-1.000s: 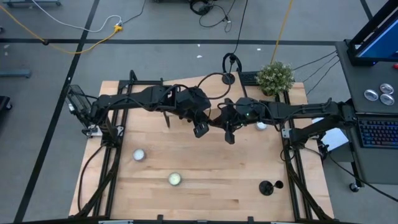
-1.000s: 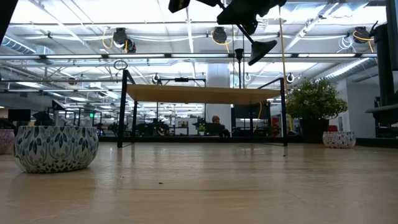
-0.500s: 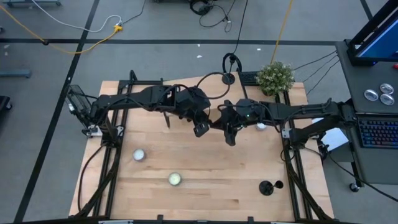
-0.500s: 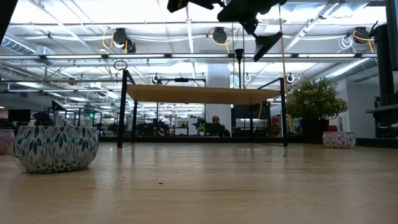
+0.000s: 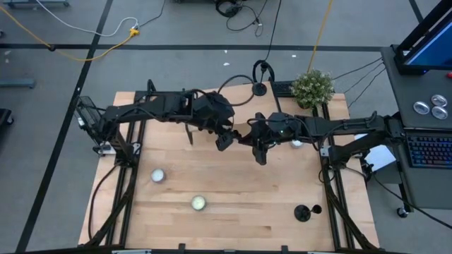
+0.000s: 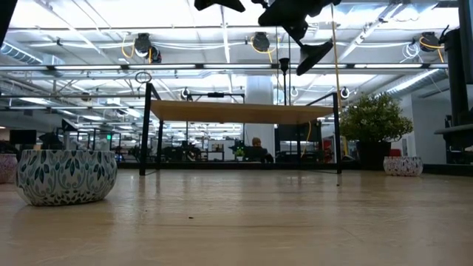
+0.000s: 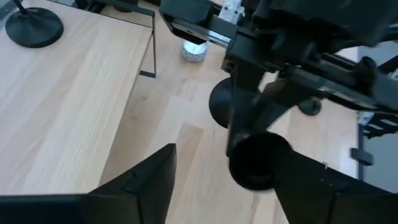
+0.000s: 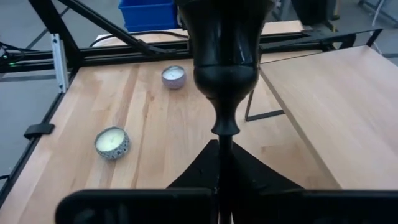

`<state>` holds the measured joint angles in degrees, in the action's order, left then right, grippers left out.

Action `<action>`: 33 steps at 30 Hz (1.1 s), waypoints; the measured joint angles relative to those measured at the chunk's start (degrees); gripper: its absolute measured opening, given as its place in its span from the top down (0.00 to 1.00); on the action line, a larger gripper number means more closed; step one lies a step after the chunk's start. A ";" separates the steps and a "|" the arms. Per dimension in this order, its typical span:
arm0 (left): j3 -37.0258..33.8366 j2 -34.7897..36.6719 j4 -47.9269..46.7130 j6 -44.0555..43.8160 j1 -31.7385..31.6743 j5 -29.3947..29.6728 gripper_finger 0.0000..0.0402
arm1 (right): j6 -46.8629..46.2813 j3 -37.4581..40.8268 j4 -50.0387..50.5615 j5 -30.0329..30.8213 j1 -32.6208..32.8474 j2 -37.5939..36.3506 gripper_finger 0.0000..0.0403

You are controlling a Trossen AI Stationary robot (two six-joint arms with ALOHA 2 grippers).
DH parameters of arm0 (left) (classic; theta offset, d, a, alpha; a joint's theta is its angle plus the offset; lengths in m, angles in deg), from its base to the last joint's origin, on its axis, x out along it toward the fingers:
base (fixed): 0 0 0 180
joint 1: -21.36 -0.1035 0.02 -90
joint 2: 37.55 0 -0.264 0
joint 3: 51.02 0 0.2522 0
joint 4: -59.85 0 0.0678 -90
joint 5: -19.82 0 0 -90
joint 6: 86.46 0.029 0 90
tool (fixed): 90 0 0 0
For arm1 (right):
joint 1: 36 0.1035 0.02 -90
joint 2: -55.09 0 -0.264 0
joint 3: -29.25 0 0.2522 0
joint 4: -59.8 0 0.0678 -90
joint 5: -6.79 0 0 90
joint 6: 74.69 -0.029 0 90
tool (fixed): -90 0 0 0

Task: Pick & Place candle stick holders
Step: Put the left black candle holder on the shelf

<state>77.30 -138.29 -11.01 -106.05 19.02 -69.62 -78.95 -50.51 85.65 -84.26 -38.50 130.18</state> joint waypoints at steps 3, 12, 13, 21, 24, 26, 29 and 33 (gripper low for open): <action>0.00 1.67 -0.08 -0.02 -0.07 -0.19 0.33 | -0.36 0.00 -0.18 1.38 -0.07 0.02 1.00; 0.07 7.27 -9.07 4.58 -0.47 4.49 0.33 | -0.10 0.00 -5.19 12.82 -3.21 -0.87 1.00; 0.04 7.50 -11.47 4.76 -0.46 5.47 0.33 | 0.49 0.00 -7.08 13.46 -3.97 -0.87 1.00; -1.85 9.75 -19.98 2.95 0.64 14.61 0.36 | 3.09 2.57 -20.35 16.54 -10.59 -0.87 1.00; -5.20 11.24 -17.63 2.95 1.05 16.03 0.36 | 2.70 5.84 -25.37 18.49 -12.97 -0.89 1.00; -8.56 13.12 -16.94 2.73 1.00 16.20 0.36 | 1.69 8.51 -29.20 19.35 -14.26 -1.22 1.00; -14.64 16.56 -11.52 2.32 0.96 16.34 0.36 | 0.52 13.24 -35.55 20.74 -15.73 -1.22 1.00; -23.07 21.96 -4.94 0.19 0.91 16.04 0.36 | 0.45 17.96 -40.15 25.26 -16.98 -1.61 1.00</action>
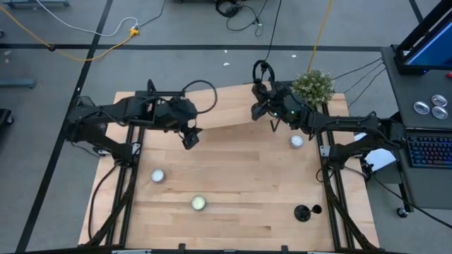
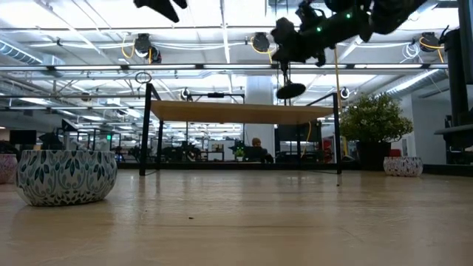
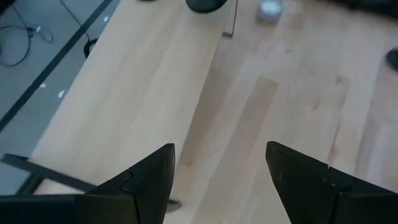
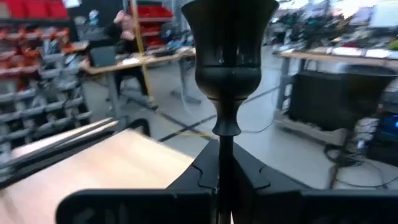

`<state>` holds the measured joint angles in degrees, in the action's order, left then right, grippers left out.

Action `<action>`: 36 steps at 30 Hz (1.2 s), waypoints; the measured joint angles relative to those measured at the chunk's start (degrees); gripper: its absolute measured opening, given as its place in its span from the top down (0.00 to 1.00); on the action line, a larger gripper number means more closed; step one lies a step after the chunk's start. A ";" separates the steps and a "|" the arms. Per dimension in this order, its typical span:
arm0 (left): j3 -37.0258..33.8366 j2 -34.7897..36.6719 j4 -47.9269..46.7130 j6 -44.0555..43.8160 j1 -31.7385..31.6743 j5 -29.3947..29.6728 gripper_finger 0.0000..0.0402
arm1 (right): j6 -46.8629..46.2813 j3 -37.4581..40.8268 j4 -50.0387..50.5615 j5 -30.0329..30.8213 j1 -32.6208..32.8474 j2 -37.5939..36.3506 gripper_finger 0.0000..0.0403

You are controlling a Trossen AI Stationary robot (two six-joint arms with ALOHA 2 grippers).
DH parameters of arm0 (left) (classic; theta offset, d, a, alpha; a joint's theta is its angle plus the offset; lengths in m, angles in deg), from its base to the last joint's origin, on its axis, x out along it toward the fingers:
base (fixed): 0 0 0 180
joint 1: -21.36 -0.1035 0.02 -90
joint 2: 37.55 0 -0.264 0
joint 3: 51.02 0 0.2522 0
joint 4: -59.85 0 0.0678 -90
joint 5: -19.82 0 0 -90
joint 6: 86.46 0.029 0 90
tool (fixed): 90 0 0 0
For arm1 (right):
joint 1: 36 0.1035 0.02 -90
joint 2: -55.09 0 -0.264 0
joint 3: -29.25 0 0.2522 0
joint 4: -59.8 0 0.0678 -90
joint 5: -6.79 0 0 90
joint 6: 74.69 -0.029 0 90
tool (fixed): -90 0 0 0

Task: Pick & Place candle stick holders
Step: Put the left black candle holder on the shelf

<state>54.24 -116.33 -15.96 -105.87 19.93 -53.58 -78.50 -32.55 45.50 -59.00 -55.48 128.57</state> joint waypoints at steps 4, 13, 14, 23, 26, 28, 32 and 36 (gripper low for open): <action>-7.18 5.31 4.92 -2.93 0.00 0.00 0.37 | 0.00 3.17 -3.47 2.24 -1.06 0.01 1.00; -17.48 14.34 12.08 -6.45 -0.04 -0.09 0.36 | 0.42 4.98 -6.43 3.06 -3.03 0.02 1.00; -18.35 15.03 12.36 -6.74 -0.04 -0.11 0.36 | 0.32 5.14 -6.70 3.13 -3.17 0.00 1.00; -20.91 17.08 12.71 -8.23 -0.04 -0.19 0.36 | 1.09 7.41 -9.87 5.84 -3.44 0.02 1.00; -20.91 16.93 12.72 -8.16 -0.04 -0.18 0.36 | 1.51 7.86 -10.95 5.84 -3.41 0.02 1.00; -20.91 16.84 12.70 -8.14 -0.04 -0.18 0.36 | 1.53 8.22 -10.94 5.84 -3.43 0.02 1.00; -20.91 16.89 12.68 -7.48 -0.04 -0.18 0.36 | 1.53 9.50 -12.49 5.99 -3.44 0.02 0.99; -20.91 16.86 12.68 -7.31 -0.04 -0.16 0.36 | 1.71 11.83 -17.00 6.02 -3.44 0.02 0.99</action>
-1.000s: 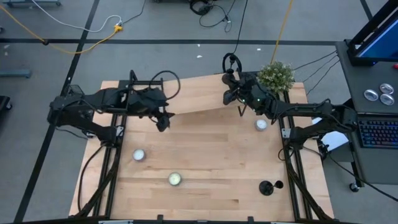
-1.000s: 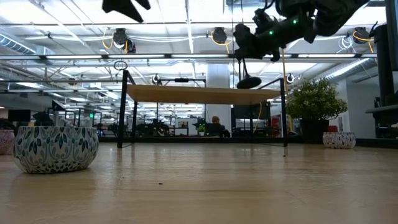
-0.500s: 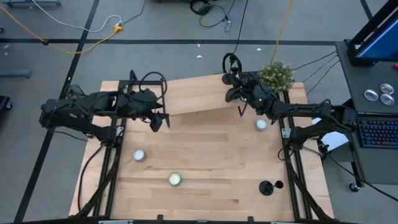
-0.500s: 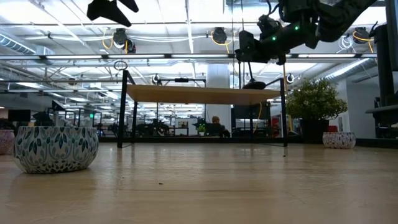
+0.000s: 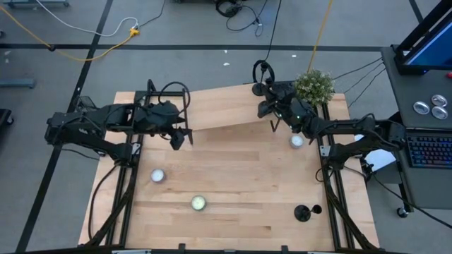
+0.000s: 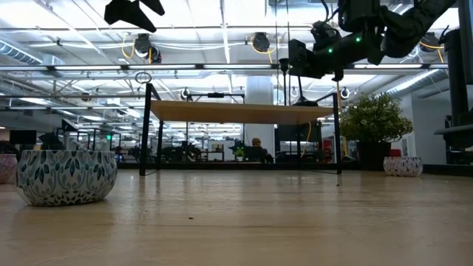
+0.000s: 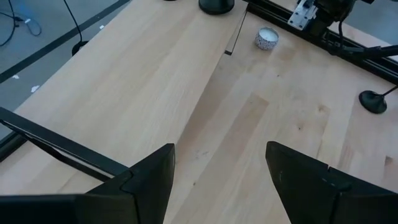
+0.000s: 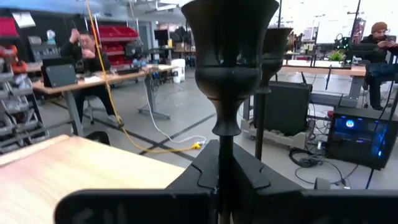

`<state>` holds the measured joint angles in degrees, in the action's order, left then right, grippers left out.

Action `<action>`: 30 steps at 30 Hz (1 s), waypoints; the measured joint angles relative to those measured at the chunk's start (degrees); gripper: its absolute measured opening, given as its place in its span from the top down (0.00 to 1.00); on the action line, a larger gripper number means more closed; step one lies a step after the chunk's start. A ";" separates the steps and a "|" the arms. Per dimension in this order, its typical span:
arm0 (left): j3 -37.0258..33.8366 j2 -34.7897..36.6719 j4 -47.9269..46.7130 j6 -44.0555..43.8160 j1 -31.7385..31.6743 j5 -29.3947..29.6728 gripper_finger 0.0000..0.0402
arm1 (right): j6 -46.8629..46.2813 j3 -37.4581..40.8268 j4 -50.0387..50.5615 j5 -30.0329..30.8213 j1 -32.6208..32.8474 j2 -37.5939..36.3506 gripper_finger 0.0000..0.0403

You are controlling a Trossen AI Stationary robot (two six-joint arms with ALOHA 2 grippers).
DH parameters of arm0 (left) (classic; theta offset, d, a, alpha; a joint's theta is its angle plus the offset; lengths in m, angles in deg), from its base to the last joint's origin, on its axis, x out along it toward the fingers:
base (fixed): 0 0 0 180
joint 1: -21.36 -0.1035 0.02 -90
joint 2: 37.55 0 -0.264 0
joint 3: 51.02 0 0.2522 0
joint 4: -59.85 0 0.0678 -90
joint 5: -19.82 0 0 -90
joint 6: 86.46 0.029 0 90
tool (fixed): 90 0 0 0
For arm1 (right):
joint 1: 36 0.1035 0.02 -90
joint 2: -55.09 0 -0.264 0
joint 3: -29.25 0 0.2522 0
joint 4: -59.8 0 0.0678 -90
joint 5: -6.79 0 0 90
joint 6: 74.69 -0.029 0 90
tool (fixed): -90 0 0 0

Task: Pick & Place candle stick holders
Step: Put the left black candle holder on the shelf, then put the black candle holder on the shelf

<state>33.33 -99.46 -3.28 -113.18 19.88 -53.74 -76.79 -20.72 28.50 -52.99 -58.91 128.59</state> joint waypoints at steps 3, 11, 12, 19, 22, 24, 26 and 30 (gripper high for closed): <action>0.01 0.00 -0.01 -0.02 0.00 0.00 0.36 | 0.10 1.39 -3.07 0.00 0.00 0.00 0.99; 0.02 0.00 -0.04 -0.02 0.00 0.00 0.36 | 1.27 3.33 -6.01 -0.14 0.00 -0.02 0.98; 0.02 0.00 -0.02 -0.03 0.00 0.00 0.36 | 1.31 3.35 -6.09 -0.16 0.00 0.00 0.98; 0.02 0.00 -0.04 -0.08 0.00 0.00 0.36 | 1.31 3.35 -6.18 -0.20 0.00 -0.02 0.91; 0.02 0.00 -0.04 -0.14 0.00 0.00 0.36 | 1.31 3.35 -6.17 -0.22 0.00 -0.02 0.86; 0.02 0.00 -0.04 -0.17 0.00 0.00 0.36 | 1.31 3.35 -6.16 -0.22 0.00 -0.02 0.82; 0.02 0.00 -0.04 -0.17 0.00 0.00 0.36 | 1.31 3.35 -6.16 -0.24 0.00 -0.01 0.78; 0.02 0.00 -0.04 -0.17 0.00 0.00 0.36 | 1.38 3.35 -6.16 -0.33 0.14 -0.02 0.69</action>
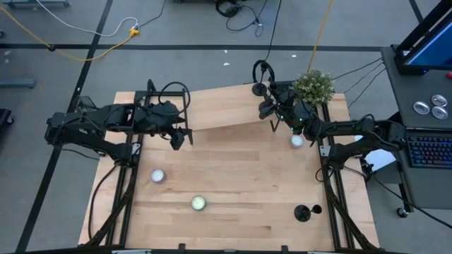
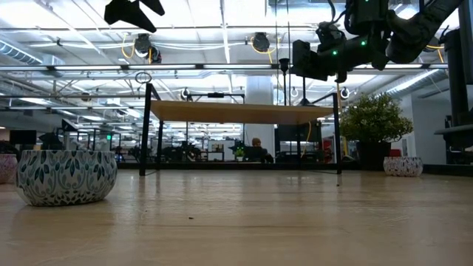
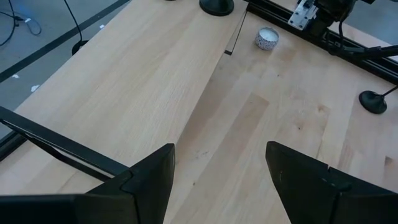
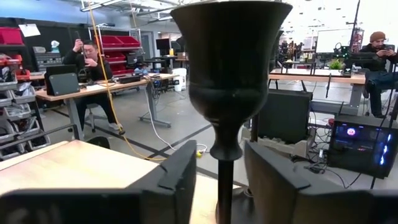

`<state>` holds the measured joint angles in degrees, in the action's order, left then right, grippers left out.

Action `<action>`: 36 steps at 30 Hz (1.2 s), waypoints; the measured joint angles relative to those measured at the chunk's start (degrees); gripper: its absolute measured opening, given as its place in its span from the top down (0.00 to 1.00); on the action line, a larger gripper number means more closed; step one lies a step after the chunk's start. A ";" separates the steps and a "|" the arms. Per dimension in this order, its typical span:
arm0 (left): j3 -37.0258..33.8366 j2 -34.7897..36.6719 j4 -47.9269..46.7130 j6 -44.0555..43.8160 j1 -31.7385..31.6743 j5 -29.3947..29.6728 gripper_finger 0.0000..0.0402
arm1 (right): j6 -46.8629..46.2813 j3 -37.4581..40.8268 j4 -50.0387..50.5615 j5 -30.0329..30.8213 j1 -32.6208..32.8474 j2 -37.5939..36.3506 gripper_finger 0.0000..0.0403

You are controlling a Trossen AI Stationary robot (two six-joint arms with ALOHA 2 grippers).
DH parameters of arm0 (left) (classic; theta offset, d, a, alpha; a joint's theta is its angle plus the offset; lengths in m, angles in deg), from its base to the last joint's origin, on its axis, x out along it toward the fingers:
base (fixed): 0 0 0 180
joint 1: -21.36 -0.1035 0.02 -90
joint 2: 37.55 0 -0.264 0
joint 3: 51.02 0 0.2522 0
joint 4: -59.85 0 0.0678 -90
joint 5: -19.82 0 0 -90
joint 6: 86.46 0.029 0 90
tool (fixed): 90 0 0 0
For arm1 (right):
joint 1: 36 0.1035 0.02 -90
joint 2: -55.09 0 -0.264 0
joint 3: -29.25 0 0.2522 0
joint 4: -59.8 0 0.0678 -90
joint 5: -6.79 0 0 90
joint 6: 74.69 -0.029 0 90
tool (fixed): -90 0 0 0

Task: Pick & Place candle stick holders
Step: Put the black candle holder on the shelf

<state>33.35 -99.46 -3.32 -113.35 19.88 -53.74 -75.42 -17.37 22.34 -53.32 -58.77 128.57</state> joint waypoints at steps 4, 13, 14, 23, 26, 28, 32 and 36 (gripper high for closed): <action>0.00 0.00 0.00 0.02 0.00 0.00 0.36 | 2.68 0.00 0.10 0.00 1.03 -0.15 0.58; 0.04 0.00 0.00 0.09 0.00 0.00 0.36 | 4.38 0.02 8.09 0.33 3.58 -6.11 0.38; 0.04 0.00 0.00 0.08 0.00 0.00 0.36 | 4.28 0.02 10.38 0.35 3.88 -7.24 0.37; 0.07 0.00 0.02 0.07 0.01 0.00 0.36 | 4.22 0.02 26.20 0.29 9.07 -18.68 0.35; 0.07 0.00 0.02 0.05 0.00 0.00 0.36 | 2.13 0.02 30.63 -0.03 12.47 -23.04 0.37; 0.07 0.00 0.02 0.04 0.00 0.02 0.36 | 0.31 0.02 34.03 -1.25 15.16 -26.01 0.39; 0.07 0.00 0.02 0.04 0.03 0.02 0.36 | -4.39 0.00 41.56 -3.48 21.41 -31.60 0.45; -0.01 0.00 0.58 0.04 0.72 1.17 0.36 | -8.04 -0.15 45.06 -3.60 27.61 -35.34 0.54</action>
<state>33.34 -99.46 -2.74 -113.31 20.60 -52.57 -83.46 -17.53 67.40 -56.92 -31.15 93.23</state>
